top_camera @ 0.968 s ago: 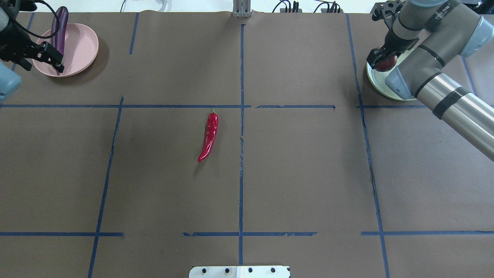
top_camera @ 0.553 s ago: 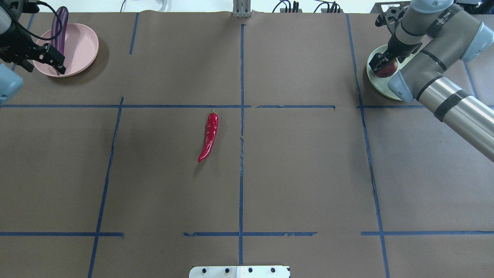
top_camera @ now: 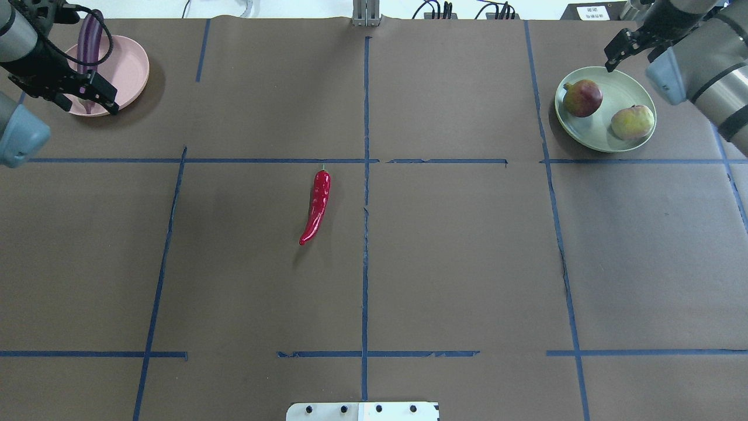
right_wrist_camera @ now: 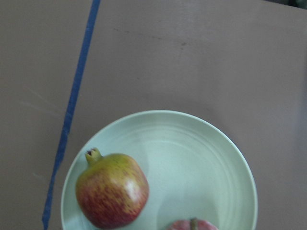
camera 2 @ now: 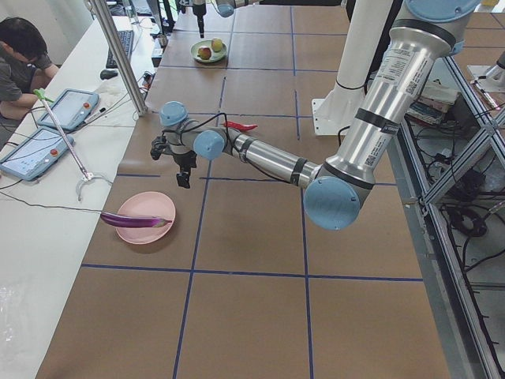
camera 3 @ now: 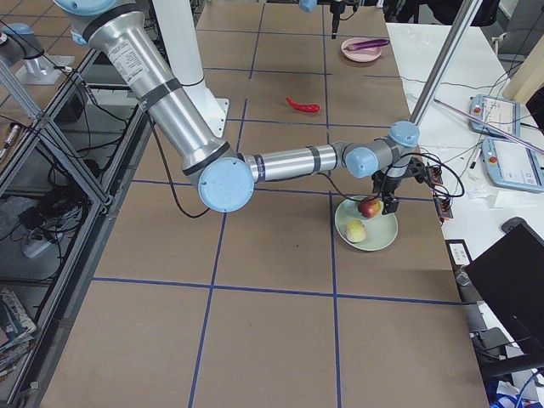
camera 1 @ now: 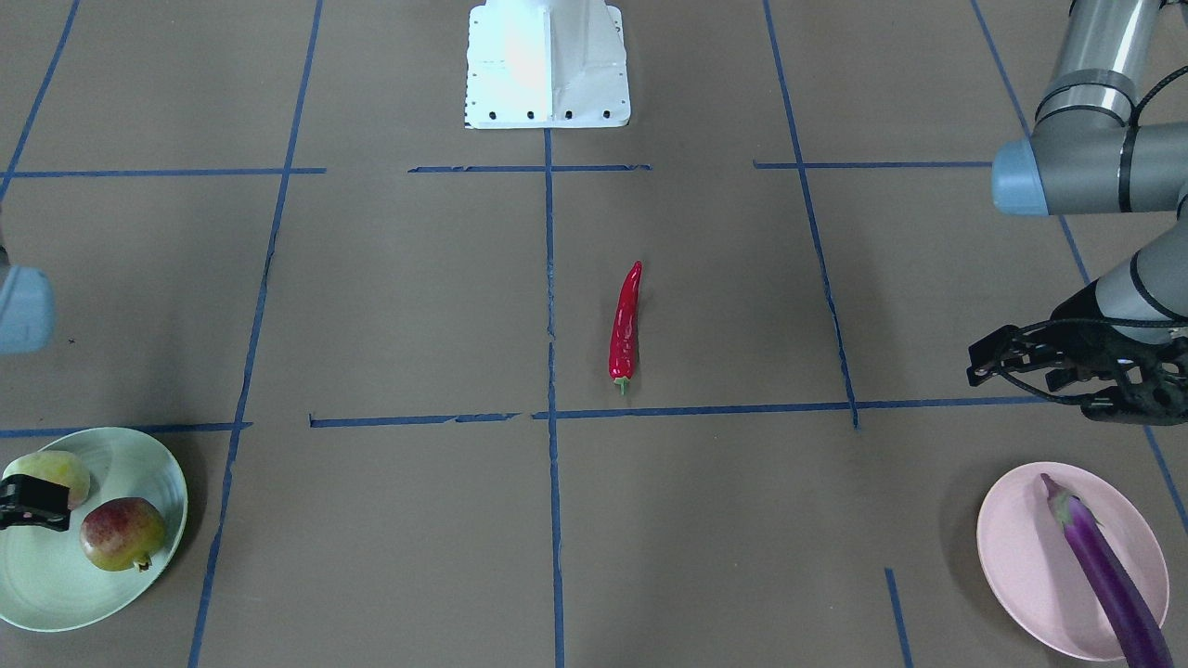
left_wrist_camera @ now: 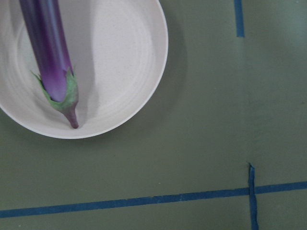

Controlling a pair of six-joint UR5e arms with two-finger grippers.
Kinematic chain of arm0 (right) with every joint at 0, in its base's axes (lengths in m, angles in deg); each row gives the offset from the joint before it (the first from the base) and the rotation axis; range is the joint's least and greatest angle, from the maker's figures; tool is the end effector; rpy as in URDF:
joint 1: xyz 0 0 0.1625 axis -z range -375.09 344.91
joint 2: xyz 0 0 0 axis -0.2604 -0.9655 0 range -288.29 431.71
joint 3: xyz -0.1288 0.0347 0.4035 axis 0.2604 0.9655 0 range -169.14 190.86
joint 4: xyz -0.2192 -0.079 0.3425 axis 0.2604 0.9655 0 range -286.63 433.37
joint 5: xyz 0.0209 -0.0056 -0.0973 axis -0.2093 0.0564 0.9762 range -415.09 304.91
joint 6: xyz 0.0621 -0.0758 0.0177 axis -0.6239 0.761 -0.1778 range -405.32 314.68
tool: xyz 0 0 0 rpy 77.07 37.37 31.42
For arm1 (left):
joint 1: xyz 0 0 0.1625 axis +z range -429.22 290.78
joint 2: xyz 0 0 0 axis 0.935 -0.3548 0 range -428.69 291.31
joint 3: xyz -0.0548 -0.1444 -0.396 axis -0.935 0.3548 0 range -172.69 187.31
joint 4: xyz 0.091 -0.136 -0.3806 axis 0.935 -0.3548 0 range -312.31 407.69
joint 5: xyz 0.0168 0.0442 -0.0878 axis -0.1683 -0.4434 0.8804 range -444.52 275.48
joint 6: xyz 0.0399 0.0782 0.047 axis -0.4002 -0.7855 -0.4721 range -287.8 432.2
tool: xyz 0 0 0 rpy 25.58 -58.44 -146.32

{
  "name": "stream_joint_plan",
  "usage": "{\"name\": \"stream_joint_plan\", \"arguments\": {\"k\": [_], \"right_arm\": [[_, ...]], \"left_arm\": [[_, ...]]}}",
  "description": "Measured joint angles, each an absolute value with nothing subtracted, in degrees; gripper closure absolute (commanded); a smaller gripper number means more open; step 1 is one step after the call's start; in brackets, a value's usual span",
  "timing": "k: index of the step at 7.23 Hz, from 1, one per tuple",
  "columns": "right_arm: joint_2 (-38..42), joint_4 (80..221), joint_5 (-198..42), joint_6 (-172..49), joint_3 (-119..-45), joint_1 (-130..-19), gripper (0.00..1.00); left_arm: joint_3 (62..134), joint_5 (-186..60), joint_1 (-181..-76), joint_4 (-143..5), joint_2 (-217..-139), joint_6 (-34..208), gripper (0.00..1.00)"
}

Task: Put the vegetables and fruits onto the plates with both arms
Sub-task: 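Open the right gripper and withdraw while the left gripper moves toward the chili, then lower the left gripper onto the red chili pepper and grasp it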

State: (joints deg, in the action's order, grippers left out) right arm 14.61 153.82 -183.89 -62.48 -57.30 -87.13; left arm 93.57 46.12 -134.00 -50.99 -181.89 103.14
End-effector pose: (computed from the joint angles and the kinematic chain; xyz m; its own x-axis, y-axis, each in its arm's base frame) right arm -0.1596 -0.7223 0.4815 0.7286 -0.1676 0.6642 0.0774 0.9835 0.1632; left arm 0.2196 -0.6271 0.4422 0.6697 0.1056 -0.7351 -0.0366 0.9933 0.1093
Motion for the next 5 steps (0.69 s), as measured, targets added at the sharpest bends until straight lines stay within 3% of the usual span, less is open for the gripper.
{"name": "stream_joint_plan", "arguments": {"k": [3,5], "right_arm": [[-3.41,161.23,-185.12,-57.44,-77.47,-92.32,0.0],[-16.81,162.01,-185.52,-50.67,-86.56,-96.04,0.0]], "left_arm": [[94.76,45.66,-125.64,-53.21,-185.71,112.86,0.0],[94.63,44.68,-119.84,-53.29,-190.61,121.76,0.0]]}}
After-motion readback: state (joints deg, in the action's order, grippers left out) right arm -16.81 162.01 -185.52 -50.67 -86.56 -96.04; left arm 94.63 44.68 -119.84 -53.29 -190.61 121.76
